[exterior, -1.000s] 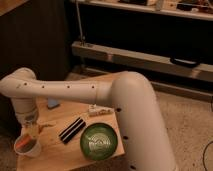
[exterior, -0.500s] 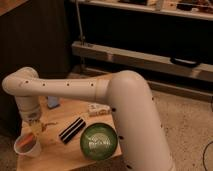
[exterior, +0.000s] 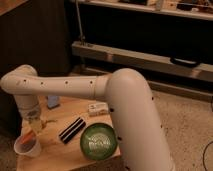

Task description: Place the pepper in the ceramic cup

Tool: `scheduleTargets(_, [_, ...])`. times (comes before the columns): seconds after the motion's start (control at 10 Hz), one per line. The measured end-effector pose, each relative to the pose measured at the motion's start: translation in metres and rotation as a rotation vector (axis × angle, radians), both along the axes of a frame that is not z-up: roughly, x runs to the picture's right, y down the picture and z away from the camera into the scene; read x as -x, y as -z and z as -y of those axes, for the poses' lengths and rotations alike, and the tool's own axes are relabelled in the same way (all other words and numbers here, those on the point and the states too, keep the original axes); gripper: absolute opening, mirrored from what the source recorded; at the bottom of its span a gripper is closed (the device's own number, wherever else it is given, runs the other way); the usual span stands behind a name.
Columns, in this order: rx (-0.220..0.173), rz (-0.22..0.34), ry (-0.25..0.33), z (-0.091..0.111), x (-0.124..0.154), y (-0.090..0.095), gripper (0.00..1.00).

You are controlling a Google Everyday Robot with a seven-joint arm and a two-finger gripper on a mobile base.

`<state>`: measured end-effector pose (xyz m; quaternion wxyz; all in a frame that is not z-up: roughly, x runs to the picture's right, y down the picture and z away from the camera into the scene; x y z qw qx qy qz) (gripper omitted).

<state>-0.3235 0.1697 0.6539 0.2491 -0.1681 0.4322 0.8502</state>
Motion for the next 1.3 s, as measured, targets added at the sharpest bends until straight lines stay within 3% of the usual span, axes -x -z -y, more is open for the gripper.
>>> scheduleTargets(0.7, [-0.066, 0.058, 0.000, 0.021, 0.004, 0.029, 0.20])
scheduleTargets(1.3, [-0.108, 0.020, 0.055, 0.018, 0.002, 0.027, 0.20])
